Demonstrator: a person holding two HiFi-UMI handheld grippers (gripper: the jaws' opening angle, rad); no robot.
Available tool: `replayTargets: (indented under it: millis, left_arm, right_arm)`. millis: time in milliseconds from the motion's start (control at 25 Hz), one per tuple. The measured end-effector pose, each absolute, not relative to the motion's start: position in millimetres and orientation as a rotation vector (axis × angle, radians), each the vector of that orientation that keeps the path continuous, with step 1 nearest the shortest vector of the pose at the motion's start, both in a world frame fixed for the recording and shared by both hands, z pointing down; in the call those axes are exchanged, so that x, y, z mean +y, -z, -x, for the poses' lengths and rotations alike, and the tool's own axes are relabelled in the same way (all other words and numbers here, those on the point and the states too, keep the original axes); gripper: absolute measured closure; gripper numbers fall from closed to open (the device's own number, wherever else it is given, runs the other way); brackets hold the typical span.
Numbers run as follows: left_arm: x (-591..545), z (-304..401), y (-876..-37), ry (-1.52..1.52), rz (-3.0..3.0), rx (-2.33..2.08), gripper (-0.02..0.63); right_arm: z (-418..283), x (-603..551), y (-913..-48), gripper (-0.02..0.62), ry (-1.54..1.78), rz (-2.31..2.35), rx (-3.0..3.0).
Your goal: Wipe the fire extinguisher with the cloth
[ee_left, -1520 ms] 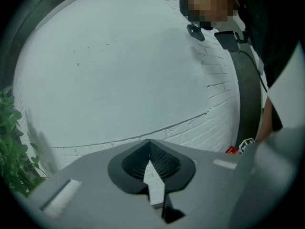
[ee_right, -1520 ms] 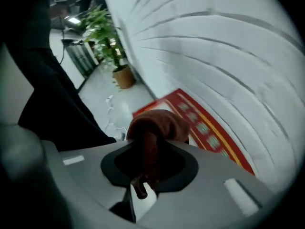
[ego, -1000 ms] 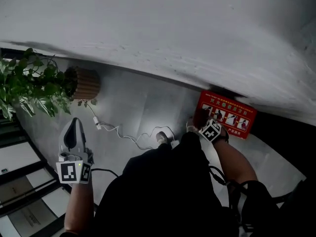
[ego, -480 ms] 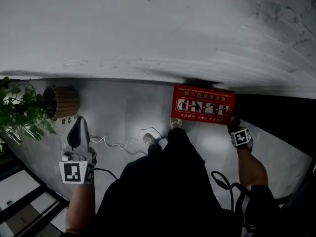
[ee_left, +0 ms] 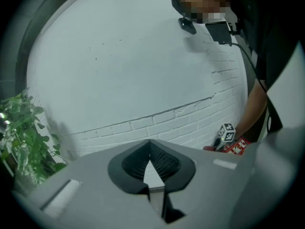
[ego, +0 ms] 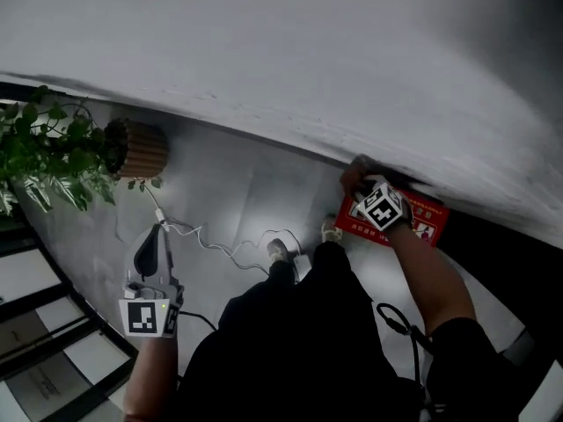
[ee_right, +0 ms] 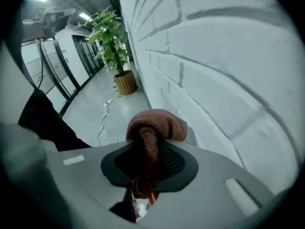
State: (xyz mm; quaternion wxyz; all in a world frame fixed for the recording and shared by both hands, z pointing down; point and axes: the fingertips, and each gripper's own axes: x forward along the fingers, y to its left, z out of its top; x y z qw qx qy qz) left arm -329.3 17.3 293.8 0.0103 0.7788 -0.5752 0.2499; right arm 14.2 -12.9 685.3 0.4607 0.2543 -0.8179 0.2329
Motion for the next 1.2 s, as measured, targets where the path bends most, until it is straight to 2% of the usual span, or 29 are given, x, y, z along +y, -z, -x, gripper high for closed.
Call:
replayTargets:
  millis: [160,360,560,800,920,1040,1200]
  left_arm:
    - [35.0,361.5,-276.8,-0.814,-2.357,-1.913,0.607]
    - [34.8,372.2,-260.7,-0.789,-2.305,-1.986,0.607]
    - [21.9,360.4,-271.3,-0.78,-2.365,-1.939,0.607]
    - [-0.5,325.0,-286.8,-0.753,-2.473,-1.768,0.607]
    - [-10.4,311.2,-285.5,-0.771,-2.517,-1.718,0.607]
    - [-14.8,302.3,-279.0,-0.751,-2.559,-1.698,0.607]
    - [-8.6,309.6,-269.3,-0.744,-2.552,-1.746,0.607]
  right_arm:
    - [15.1,-32.8,-732.3,0.518,-0.578,-0.491,-1.888]
    - [-23.4,0.1,-748.1,0.52,-0.815,-0.571,-1.82]
    - [-134.0,21.2,-734.8,0.522,-0.832,-0.818,-1.761]
    - [-299.2,101.1,-733.7,0.52,-1.045,-1.143,-1.47]
    - [-351.4,147.3,-737.2,0.52,-1.165,-1.236,-1.256]
    - [-345.3,158.7,-725.9,0.52,-1.183,-1.326,-1.263]
    - [-232.1,96.1,-692.9,0.52,-0.863,-1.212,-1.63]
